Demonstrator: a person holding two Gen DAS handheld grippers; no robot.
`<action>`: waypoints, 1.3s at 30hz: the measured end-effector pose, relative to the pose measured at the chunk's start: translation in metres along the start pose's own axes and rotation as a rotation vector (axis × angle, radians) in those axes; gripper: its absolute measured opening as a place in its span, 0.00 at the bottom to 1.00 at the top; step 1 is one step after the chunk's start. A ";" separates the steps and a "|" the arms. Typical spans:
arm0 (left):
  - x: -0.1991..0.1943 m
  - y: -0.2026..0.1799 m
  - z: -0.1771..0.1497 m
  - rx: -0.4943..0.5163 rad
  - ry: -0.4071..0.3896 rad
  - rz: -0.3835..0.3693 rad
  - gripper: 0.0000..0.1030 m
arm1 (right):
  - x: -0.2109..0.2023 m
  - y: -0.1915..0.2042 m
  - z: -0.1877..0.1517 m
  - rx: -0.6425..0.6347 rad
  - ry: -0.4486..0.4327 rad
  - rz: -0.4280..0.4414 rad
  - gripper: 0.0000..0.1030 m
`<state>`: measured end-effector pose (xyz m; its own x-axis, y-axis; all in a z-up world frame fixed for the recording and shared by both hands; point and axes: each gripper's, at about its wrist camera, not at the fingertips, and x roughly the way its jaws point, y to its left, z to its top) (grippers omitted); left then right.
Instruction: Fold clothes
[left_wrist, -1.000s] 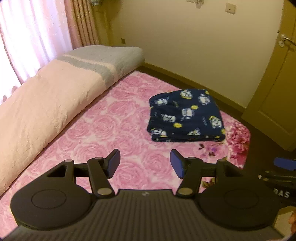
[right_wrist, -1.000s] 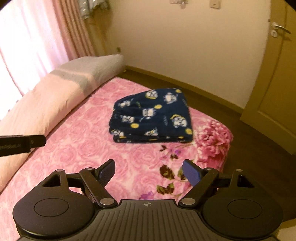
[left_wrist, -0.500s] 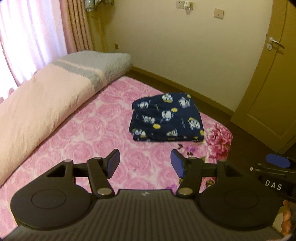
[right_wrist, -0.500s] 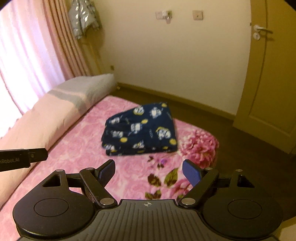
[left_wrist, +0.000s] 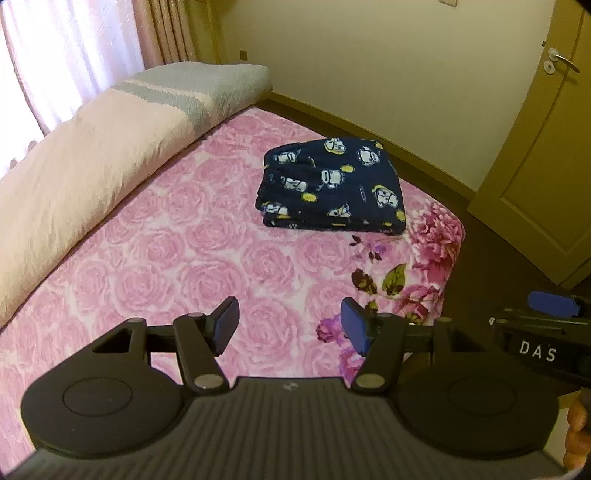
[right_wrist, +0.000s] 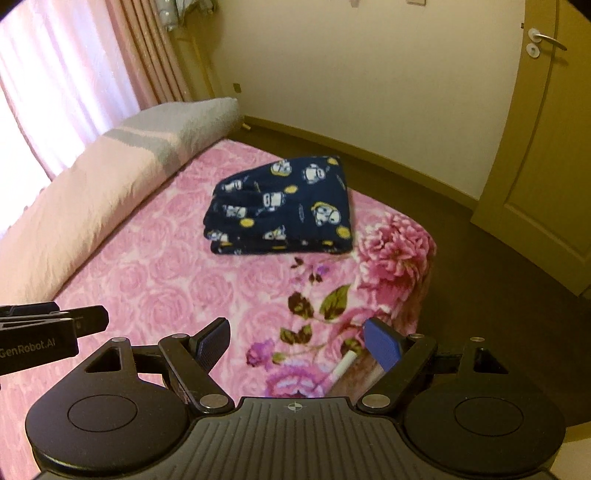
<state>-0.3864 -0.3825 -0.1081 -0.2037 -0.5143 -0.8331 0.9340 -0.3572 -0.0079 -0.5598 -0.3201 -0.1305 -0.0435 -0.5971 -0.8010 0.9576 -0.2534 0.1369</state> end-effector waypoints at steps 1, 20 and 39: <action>-0.001 -0.001 -0.001 -0.004 0.001 0.000 0.55 | 0.000 -0.001 0.000 -0.004 0.004 -0.002 0.80; 0.018 -0.014 0.005 -0.035 0.036 0.011 0.57 | 0.011 -0.015 0.011 -0.042 0.042 0.000 0.80; 0.063 -0.007 0.031 -0.031 0.077 0.030 0.57 | 0.061 -0.013 0.037 -0.045 0.102 0.014 0.80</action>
<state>-0.4143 -0.4364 -0.1431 -0.1537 -0.4625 -0.8732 0.9481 -0.3179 0.0015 -0.5849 -0.3813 -0.1601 -0.0031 -0.5195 -0.8545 0.9699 -0.2095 0.1239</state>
